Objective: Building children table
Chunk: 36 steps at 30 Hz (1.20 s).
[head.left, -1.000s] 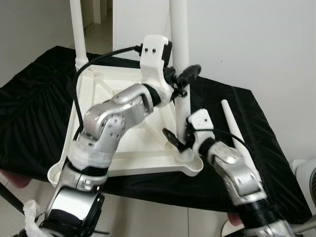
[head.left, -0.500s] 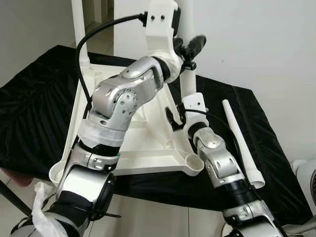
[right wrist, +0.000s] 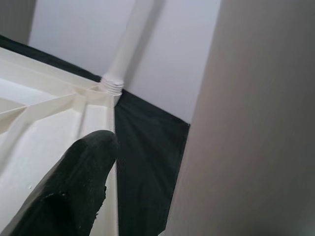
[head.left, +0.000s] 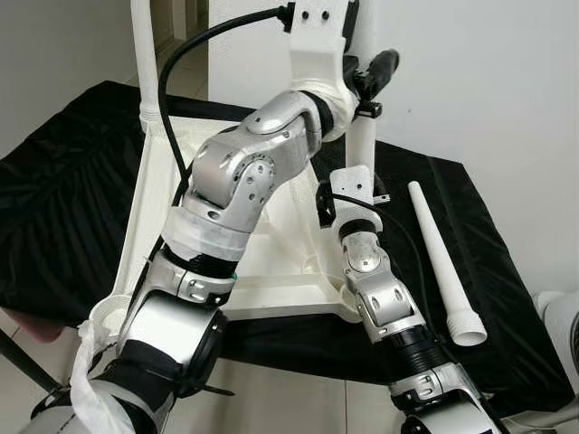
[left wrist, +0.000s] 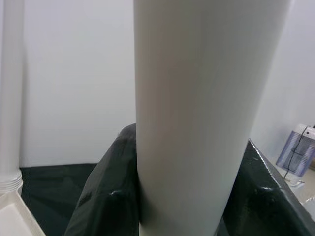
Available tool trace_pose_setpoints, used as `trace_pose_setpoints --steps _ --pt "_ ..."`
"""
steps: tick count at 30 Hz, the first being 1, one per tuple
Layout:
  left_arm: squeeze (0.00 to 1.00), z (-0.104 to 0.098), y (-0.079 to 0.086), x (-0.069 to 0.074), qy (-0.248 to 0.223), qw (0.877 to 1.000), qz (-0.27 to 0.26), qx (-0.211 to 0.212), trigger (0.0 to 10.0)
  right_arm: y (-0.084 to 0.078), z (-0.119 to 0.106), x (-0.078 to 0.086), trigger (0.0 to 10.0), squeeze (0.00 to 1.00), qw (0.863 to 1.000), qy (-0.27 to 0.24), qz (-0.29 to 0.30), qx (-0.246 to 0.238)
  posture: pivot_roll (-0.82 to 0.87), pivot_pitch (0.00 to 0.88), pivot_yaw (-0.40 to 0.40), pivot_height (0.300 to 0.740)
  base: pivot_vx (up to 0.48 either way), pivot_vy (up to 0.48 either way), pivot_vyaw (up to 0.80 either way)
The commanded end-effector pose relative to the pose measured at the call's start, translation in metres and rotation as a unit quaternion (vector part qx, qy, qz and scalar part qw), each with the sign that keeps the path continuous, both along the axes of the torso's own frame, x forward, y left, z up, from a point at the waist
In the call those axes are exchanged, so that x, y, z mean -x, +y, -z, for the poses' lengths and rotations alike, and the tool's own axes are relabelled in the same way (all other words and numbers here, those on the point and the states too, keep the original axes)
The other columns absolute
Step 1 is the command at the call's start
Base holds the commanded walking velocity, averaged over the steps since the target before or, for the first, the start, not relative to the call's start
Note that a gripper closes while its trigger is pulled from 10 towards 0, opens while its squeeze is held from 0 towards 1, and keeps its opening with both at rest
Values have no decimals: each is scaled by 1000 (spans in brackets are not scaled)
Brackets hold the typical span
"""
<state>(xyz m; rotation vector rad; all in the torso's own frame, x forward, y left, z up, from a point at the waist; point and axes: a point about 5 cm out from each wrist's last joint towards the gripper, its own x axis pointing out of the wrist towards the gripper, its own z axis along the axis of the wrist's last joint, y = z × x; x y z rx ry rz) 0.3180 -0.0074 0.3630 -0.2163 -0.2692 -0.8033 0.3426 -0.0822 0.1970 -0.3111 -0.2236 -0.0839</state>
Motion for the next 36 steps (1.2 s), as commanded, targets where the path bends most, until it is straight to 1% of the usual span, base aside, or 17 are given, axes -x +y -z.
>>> trace_pose_setpoints --steps 1,4,5,6,7,8,12,13,14,15,25,26,27,28,33,34,36 --pt "0 -7 -8 6 -21 999 23 -4 10000 -1 4 0 10000 0 1000 0 9 10 14 0 -133 740 0 0 0" --pt "0 -7 -9 6 -22 999 24 -3 10000 1 2 -1 10000 0 1000 -7 11 10 14 0 -135 740 0 0 0" --pt "0 -8 -9 6 -23 999 23 -2 10000 0 1 -1 9294 0 1000 -9 19 7 13 0 -136 740 0 0 0" --pt "0 -8 -9 6 -23 999 23 -2 10000 0 1 -1 9294 0 1000 -9 19 7 13 0 -136 740 0 0 0" --pt "0 -8 -9 5 -23 999 23 -2 10000 0 1 -1 8314 0 1000 -9 22 4 13 0 -136 740 0 0 0" --pt "0 -8 -10 5 -24 999 22 -2 10000 -1 1 -1 3922 0 1000 -7 24 1 13 0 -138 740 0 0 0" --pt "0 -8 -10 5 -25 999 22 -2 10000 -1 2 -1 3922 0 1000 -5 25 -6 13 0 -138 740 0 0 0" --pt "0 -8 -10 5 -25 999 21 -1 10000 -1 3 -1 2000 0 1000 -3 28 -9 12 0 -137 740 0 0 0" --pt "0 -8 -10 5 -25 999 21 -1 10000 -1 3 -1 2000 0 1000 -3 28 -9 12 0 -137 740 0 0 0" --pt "0 -9 -10 5 -26 999 21 -1 10000 -2 4 -1 0 0 999 3 32 -18 13 0 -137 740 0 0 0" --pt "0 -13 -11 9 -36 999 25 1 10000 -10 6 -3 0 0 998 4 59 -31 14 0 -137 740 0 0 0" --pt "0 -13 -12 10 -42 999 28 0 10000 -11 5 -3 6039 0 998 4 62 -32 13 0 -136 740 0 0 0" --pt "0 -13 -12 10 -42 999 28 0 10000 -11 5 -3 6039 0 998 4 62 -32 13 0 -136 740 0 0 0" --pt "0 -15 -13 12 -60 998 33 -4 10000 -13 5 -4 10000 0 997 6 65 -43 12 0 -137 740 0 0 0" --pt "0 -14 -14 15 -67 997 47 8 10000 -12 5 -4 10000 0 997 7 62 -45 12 0 -137 740 0 0 0" --pt "1000 -13 -15 17 -61 997 55 10 10000 -12 5 -4 10000 0 997 6 60 -46 13 0 -138 740 0 0 0" --pt "1000 -10 -16 19 -52 996 65 9 10000 -11 3 -4 10000 0 997 6 57 -50 15 0 -139 740 0 0 0"
